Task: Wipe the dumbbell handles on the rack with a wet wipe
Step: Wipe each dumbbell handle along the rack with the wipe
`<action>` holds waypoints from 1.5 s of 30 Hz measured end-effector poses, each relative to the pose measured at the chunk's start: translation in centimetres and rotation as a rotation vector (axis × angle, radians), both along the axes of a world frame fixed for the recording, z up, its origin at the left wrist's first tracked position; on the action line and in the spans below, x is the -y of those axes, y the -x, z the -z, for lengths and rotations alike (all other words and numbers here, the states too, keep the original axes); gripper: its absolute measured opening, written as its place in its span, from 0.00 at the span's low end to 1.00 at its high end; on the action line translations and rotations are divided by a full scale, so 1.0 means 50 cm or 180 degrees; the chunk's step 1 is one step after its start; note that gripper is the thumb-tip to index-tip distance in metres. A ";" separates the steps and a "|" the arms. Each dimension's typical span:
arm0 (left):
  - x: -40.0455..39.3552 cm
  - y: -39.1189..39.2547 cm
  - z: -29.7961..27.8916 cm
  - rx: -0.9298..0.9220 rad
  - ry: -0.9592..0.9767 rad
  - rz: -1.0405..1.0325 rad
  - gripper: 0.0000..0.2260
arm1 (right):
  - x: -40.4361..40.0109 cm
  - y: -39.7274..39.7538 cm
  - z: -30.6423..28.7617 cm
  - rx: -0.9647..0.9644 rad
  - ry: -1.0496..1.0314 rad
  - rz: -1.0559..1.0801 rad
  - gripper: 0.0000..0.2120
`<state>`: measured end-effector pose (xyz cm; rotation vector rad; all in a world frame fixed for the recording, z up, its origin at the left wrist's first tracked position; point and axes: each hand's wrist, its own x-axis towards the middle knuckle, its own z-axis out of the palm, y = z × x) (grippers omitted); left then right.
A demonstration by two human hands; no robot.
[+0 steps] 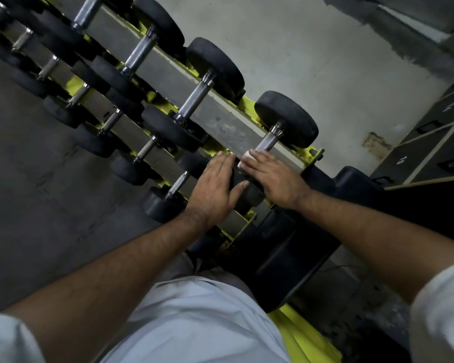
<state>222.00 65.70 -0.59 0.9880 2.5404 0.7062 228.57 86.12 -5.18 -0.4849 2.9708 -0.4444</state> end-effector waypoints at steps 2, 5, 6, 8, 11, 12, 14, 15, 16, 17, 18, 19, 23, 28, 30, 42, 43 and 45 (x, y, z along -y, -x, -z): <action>0.001 0.002 0.000 -0.0013 0.0008 0.0020 0.33 | -0.028 0.013 -0.009 0.0018 -0.0189 -0.0183 0.28; 0.002 0.004 0.001 0.0002 -0.0023 0.0014 0.32 | -0.049 0.028 -0.020 -0.0046 -0.0228 0.0564 0.26; 0.002 0.005 0.000 0.0008 -0.0052 0.0017 0.32 | -0.035 0.026 -0.022 -0.0033 -0.0204 0.0632 0.25; 0.001 0.008 -0.002 0.0039 -0.0109 0.0051 0.31 | -0.006 0.011 -0.014 0.0065 -0.0183 0.0247 0.26; 0.002 0.019 -0.003 0.0166 -0.0171 0.0009 0.32 | -0.027 0.030 -0.031 0.0086 -0.0350 0.0099 0.25; 0.003 0.023 -0.003 0.0232 -0.0172 -0.0021 0.33 | -0.037 0.042 -0.039 0.0086 -0.0377 0.0427 0.24; 0.004 0.030 -0.004 0.0333 -0.0184 -0.0064 0.34 | -0.032 0.052 -0.053 0.0150 -0.0370 0.0920 0.23; 0.005 0.032 -0.005 0.0372 -0.0225 -0.0065 0.34 | -0.016 0.051 -0.054 0.0204 -0.0384 0.0822 0.23; 0.005 0.033 -0.004 0.0395 -0.0308 -0.0065 0.32 | 0.000 0.046 -0.050 0.0298 -0.0365 0.0563 0.24; 0.005 0.035 -0.001 0.0388 -0.0418 -0.0064 0.30 | 0.006 0.043 -0.045 0.0381 -0.0359 0.0242 0.25; 0.006 0.037 0.001 0.0373 -0.0517 -0.0050 0.27 | 0.001 0.046 -0.049 0.0428 -0.0368 0.0000 0.25; 0.008 0.038 0.005 0.0367 -0.0580 -0.0039 0.26 | -0.012 0.054 -0.055 0.0421 -0.0396 -0.0086 0.25; 0.009 0.039 0.018 0.0333 -0.0712 -0.0017 0.27 | -0.022 0.065 -0.076 0.0275 -0.0492 0.0551 0.22; 0.008 0.032 0.032 0.0274 -0.0707 0.0013 0.27 | 0.014 0.078 -0.078 0.0535 -0.0591 -0.0044 0.21; 0.010 0.034 0.034 0.0269 -0.0700 -0.0002 0.27 | 0.006 0.089 -0.086 0.0470 -0.0806 0.0386 0.19; 0.010 0.039 0.035 0.0224 -0.0619 0.0047 0.28 | 0.026 0.097 -0.110 0.0860 -0.1931 0.0678 0.29; 0.009 0.037 0.036 0.0213 -0.0614 0.0050 0.28 | 0.025 0.097 -0.112 0.0865 -0.2093 0.0602 0.30; 0.009 0.034 0.033 0.0204 -0.0611 0.0031 0.28 | 0.027 0.101 -0.113 0.0905 -0.2379 0.0678 0.32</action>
